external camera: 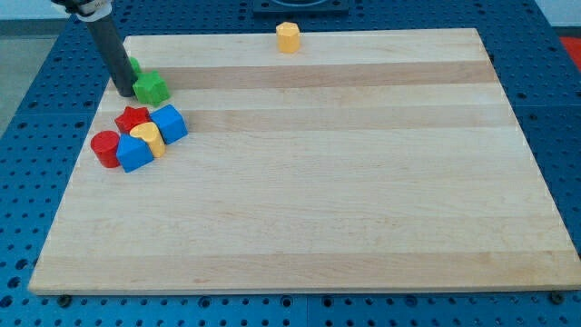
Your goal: Push the green star away from green circle
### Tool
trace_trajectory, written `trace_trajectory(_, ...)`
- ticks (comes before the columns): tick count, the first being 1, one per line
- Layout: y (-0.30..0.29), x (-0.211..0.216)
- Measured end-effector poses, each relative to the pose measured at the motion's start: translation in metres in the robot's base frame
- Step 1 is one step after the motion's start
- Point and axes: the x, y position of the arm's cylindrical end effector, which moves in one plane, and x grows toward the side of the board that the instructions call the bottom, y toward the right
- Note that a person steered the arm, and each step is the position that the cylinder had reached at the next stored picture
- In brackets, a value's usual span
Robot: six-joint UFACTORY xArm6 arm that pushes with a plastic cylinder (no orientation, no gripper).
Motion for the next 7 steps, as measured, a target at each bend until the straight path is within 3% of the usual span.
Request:
trace_trajectory(3, -0.045, -0.001)
trace_trajectory(5, -0.039, -0.066)
trace_trajectory(7, -0.034, -0.021)
